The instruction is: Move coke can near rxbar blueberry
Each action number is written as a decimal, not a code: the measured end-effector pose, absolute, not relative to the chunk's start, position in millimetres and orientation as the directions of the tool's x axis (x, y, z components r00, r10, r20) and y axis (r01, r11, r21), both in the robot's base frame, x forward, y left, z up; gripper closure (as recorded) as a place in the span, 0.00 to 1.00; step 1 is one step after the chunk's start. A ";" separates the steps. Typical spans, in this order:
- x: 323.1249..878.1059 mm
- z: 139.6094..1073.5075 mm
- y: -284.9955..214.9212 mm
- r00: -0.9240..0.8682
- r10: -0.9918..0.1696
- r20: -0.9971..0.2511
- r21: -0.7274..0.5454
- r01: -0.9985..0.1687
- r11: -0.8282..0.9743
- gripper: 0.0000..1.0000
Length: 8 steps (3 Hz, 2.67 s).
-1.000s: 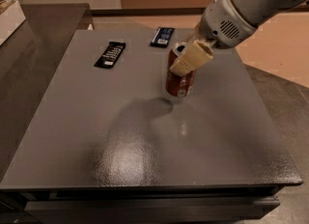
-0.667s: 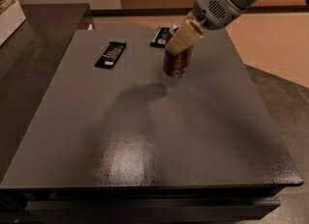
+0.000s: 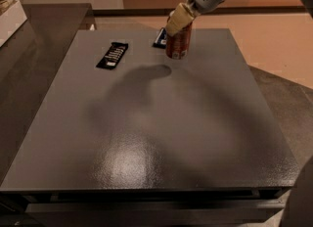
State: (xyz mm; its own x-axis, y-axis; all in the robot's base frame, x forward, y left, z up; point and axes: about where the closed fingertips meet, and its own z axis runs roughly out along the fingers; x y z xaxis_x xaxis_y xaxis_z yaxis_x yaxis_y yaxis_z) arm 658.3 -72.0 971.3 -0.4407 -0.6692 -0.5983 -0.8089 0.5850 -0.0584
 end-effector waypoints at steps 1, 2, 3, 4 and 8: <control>693.0 958.1 -74.8 -0.492 -0.653 -0.575 -0.050 -0.776 0.629 1.00; 714.2 941.8 -78.2 -0.527 -0.638 -0.561 -0.035 -0.755 0.654 1.00; 728.4 928.7 -77.5 -0.526 -0.631 -0.570 -0.023 -0.758 0.652 0.82; 735.5 919.6 -75.5 -0.517 -0.625 -0.585 -0.010 -0.766 0.643 0.59; 737.3 910.2 -69.1 -0.519 -0.630 -0.577 0.000 -0.772 0.636 0.00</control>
Offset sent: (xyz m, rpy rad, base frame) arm 0.0855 -0.0164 -0.0441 -0.0252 0.0720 -0.1403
